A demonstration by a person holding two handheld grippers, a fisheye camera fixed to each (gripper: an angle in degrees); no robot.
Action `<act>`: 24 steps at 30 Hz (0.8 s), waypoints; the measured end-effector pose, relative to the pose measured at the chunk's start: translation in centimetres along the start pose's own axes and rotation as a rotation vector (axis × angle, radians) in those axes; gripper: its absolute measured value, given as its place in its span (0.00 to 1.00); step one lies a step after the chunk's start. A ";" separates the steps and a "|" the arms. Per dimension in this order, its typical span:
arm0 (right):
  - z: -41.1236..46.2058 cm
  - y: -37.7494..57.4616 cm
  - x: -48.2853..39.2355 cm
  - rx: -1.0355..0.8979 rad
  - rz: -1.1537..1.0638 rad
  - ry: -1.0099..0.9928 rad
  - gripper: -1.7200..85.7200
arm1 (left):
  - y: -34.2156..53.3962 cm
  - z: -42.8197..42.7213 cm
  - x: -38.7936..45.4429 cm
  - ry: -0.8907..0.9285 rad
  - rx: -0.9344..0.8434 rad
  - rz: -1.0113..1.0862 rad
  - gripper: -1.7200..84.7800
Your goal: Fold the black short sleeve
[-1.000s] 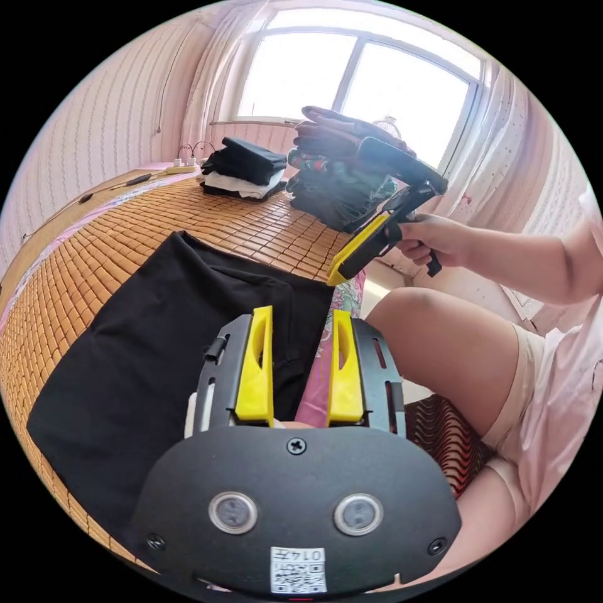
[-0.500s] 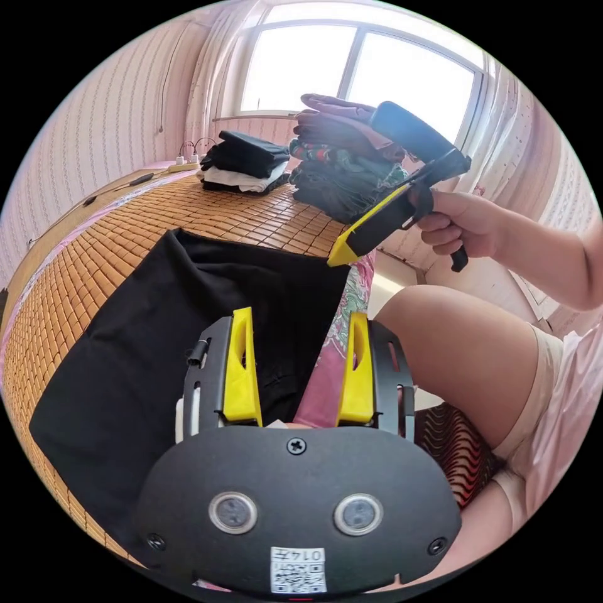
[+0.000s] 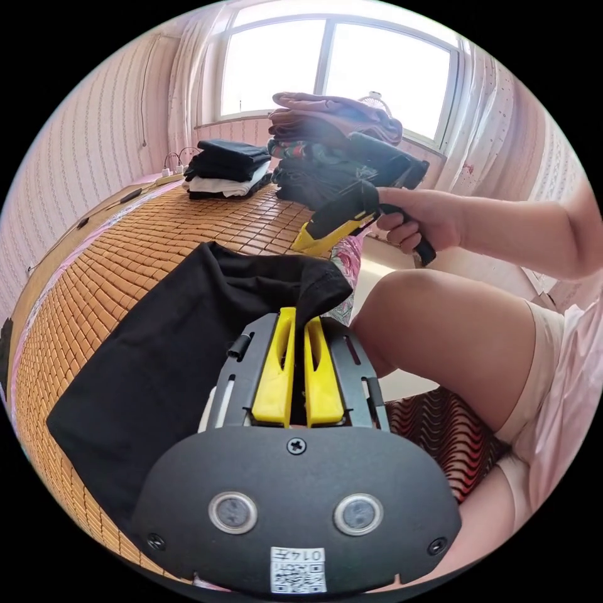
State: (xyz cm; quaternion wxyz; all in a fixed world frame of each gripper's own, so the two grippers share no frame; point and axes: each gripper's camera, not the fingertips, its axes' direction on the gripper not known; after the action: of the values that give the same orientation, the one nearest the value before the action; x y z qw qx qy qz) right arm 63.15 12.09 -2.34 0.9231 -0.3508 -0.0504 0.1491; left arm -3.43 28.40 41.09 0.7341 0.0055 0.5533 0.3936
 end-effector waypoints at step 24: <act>-9.0 -4.9 -4.9 0.331 -0.127 -0.096 0.02 | -2.0 -10.2 -2.2 0.050 0.368 -0.187 0.01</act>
State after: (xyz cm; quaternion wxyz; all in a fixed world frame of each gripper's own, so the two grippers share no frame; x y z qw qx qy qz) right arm 61.50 1.40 -5.73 0.9724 -0.1827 -0.0911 0.1133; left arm -10.78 21.34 38.00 0.7402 0.0783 0.6320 0.2158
